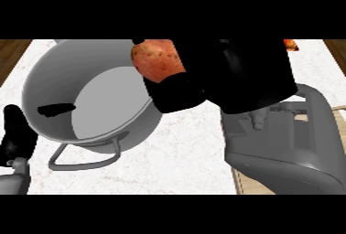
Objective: Pick the sweet potato from the tray and place it in the pot
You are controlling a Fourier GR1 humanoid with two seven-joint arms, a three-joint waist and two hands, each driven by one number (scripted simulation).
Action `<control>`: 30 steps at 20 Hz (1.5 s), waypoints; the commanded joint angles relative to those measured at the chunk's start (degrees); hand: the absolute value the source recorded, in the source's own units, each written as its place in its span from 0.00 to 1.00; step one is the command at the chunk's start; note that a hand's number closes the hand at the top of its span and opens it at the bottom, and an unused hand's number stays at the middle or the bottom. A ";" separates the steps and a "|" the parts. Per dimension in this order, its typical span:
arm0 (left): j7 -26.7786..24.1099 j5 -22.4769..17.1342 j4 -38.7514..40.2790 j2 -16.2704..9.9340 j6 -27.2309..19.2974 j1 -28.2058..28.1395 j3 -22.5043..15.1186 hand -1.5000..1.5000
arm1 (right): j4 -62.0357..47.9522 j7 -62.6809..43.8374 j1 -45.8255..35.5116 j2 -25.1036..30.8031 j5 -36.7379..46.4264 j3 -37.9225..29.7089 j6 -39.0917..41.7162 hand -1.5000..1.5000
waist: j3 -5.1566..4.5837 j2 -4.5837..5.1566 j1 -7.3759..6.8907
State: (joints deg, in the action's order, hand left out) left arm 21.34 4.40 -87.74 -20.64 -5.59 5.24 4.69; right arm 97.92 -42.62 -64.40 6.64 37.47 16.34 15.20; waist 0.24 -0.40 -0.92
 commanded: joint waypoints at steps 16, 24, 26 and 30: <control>1.23 1.64 3.33 -0.22 1.81 1.27 0.02 0.50 | -40.12 -0.56 -14.66 -6.63 -18.84 11.25 -14.12 1.00 | -0.42 1.05 -2.56; 3.39 2.86 4.69 0.77 0.80 4.47 -0.31 0.50 | -42.51 7.92 -10.50 -6.64 -31.85 15.25 -30.08 0.00 | -0.34 1.32 -2.64; 0.58 4.20 5.56 2.36 -0.16 3.27 -1.66 0.50 | -42.06 8.38 -10.58 -6.64 -34.14 15.79 -36.06 0.00 | -0.37 1.28 -2.74; 1.72 3.32 2.23 0.91 1.18 0.29 -0.74 0.50 | -43.14 13.83 -9.19 -6.64 -35.89 11.65 -45.50 0.00 | -0.27 1.04 -2.58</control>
State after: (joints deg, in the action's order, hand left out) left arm 21.14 6.47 -87.02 -19.68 -3.98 7.72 4.15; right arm 55.42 -32.27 -74.42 0.01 4.82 30.37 -22.87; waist 0.25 0.47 -3.77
